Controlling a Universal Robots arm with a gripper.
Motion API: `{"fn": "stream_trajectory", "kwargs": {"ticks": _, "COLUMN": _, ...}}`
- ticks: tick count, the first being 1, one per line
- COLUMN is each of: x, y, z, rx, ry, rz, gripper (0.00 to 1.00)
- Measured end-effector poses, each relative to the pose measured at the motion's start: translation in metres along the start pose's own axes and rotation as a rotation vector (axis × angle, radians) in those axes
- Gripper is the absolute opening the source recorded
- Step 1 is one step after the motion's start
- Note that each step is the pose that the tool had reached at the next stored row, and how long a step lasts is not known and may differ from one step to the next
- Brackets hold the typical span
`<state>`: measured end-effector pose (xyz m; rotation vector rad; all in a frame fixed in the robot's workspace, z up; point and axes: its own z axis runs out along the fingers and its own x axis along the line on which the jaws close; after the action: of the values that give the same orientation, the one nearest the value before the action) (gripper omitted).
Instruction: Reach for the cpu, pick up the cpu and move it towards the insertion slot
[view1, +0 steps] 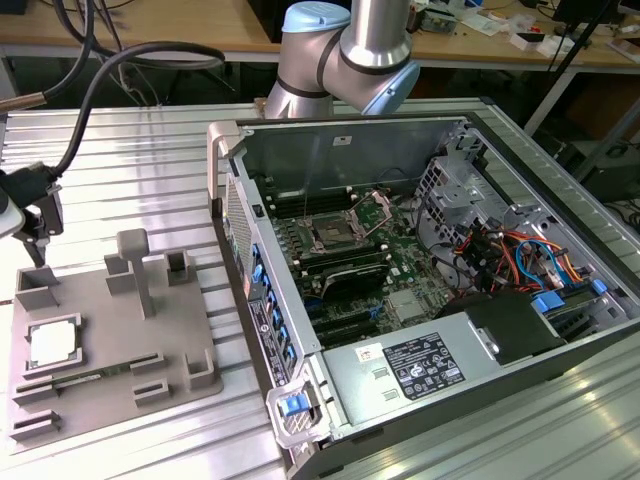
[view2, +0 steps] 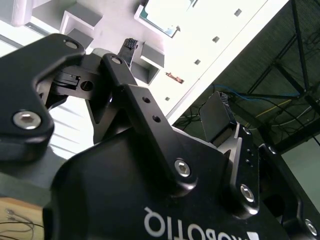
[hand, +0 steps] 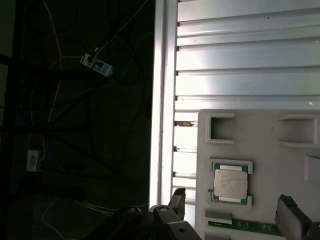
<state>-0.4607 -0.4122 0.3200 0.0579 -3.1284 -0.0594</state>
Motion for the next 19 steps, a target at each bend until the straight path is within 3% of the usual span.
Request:
{"fn": "stream_trajectory", "kwargs": {"ticks": 10, "x": 0.0, "y": -0.0013, "z": 0.0021, "rx": 0.0, "ry": 0.0, "rz": 0.0, "gripper": 0.78}}
{"fn": "stream_trajectory", "kwargs": {"ticks": 19, "x": -0.0002, "y": -0.0053, "z": 0.008, "rx": -0.0001, "ry": 0.0004, "rz": 0.0, "gripper": 0.78}}
